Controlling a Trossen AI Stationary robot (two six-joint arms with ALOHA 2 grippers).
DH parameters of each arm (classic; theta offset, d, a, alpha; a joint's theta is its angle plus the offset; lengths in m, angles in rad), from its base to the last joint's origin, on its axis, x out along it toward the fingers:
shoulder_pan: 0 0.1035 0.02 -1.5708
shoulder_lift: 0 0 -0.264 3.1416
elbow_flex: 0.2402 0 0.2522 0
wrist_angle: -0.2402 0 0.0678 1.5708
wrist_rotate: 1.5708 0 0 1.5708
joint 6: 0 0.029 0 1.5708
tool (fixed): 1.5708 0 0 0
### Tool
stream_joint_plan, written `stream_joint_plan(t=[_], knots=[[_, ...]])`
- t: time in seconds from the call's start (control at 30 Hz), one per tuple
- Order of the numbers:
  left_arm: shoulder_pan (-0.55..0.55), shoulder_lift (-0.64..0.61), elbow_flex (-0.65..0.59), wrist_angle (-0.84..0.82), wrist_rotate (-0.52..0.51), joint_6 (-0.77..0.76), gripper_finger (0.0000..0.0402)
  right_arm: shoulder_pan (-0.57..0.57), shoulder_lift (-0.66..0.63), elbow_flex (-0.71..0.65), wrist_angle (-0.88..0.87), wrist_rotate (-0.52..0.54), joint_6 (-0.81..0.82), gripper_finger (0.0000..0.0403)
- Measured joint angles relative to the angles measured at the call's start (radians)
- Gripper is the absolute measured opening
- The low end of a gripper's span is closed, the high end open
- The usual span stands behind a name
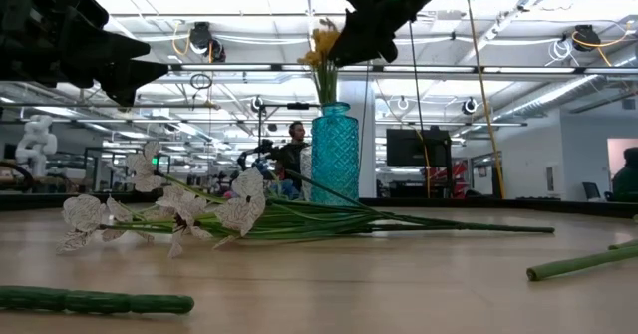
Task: Sort flowers into vase by color
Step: Put the yellow flowers into the transparent vase, then put the red flowers into the blue vase
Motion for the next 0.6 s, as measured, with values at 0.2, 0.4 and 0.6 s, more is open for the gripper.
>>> stream_joint_plan(t=[0.2, 0.4, 0.6], knots=[[0.0, 0.0, 0.0, 0.0, 0.0, 0.0, 0.0234, 0.0, 0.001, 0.0, -0.079, -0.034, 0.074, 0.0162], [0.0, 0.0, 0.0, 0.0, 0.0, 0.0, 0.0234, -0.001, 0.001, 0.0, -0.142, -0.098, 0.083, 0.0162], [0.0, 0.0, 0.0, 0.0, 0.0, 0.0, 0.0234, -0.004, -0.022, 0.0, -0.201, -0.095, 0.092, 0.0162]])
